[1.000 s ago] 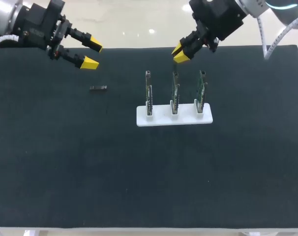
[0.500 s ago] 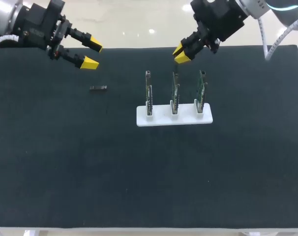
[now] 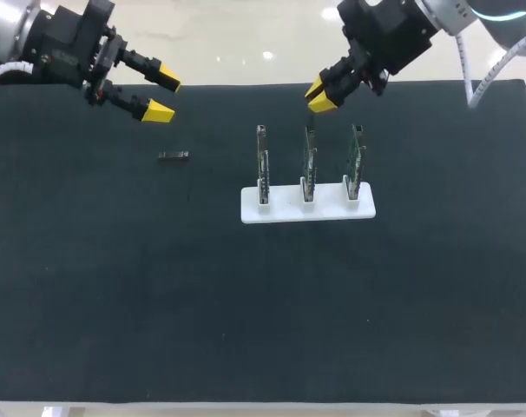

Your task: Pick up the optical module with the left hand, and insert it into the network port with the right hand.

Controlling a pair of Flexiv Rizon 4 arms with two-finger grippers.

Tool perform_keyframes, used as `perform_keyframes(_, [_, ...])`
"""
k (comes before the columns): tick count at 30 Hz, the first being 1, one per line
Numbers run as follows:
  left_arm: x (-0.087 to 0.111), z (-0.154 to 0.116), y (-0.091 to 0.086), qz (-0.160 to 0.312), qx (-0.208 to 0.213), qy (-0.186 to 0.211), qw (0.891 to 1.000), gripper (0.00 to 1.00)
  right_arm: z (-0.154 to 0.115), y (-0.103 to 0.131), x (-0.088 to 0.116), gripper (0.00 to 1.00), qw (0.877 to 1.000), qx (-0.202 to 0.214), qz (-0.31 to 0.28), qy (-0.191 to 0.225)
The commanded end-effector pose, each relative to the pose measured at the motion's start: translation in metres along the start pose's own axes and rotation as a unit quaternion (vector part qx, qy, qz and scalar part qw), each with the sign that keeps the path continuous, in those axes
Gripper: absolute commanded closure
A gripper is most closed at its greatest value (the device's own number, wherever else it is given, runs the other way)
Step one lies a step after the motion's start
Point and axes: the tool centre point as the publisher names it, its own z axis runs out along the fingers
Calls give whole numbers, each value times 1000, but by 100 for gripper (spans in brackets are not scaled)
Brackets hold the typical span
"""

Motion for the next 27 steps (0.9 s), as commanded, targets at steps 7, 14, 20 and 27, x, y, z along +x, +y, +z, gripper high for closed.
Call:
perform_keyframes(7, [-1, 0, 1, -1, 1, 2, 1000, 0, 1, 1, 1, 100, 1000, 2, 0, 2])
perform_keyframes(14, [-1, 0, 1, -1, 1, 2, 1000, 0, -1, 2, 0, 100, 1000, -1, 2, 4])
perform_keyframes(20, [-1, 0, 1, -1, 1, 2, 1000, 0, 3, 2, 1, 100, 1000, 2, 1, 1])
perform_keyframes(27, [-1, 0, 1, -1, 1, 2, 1000, 0, 4, 2, 1, 100, 1000, 2, 1, 1])
